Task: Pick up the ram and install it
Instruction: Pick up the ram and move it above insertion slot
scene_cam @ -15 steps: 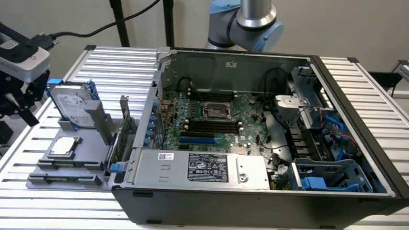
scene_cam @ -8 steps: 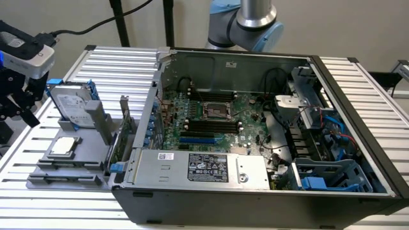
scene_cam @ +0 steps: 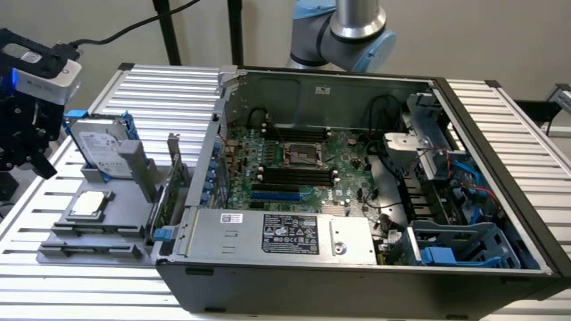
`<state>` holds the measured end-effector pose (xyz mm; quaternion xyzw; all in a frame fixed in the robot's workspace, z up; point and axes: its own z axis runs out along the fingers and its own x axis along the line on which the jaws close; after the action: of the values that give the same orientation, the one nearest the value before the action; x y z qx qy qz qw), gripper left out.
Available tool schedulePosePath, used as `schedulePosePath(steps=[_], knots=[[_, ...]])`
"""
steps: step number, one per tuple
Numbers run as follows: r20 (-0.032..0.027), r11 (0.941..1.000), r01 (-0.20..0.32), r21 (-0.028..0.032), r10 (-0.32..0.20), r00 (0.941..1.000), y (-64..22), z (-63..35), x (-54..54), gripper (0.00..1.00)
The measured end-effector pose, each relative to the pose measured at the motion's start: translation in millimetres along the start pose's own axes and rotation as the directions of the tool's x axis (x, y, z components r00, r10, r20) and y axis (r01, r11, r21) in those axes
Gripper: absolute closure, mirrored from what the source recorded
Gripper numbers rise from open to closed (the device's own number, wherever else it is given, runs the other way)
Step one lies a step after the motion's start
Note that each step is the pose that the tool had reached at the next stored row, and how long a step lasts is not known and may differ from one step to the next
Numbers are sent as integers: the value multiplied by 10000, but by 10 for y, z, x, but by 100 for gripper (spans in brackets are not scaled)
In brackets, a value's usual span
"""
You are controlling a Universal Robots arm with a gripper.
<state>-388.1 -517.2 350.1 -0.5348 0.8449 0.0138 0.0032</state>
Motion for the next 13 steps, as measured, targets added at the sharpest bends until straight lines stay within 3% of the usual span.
schedulePosePath(steps=[3,7,13], knots=[[-11,9985,539,-12,-539,9985,0,11,0,89],[-24,9920,1266,-28,-1266,9920,0,26,1,89],[-42,9721,2347,-54,-2347,9721,-1,49,1,89]])
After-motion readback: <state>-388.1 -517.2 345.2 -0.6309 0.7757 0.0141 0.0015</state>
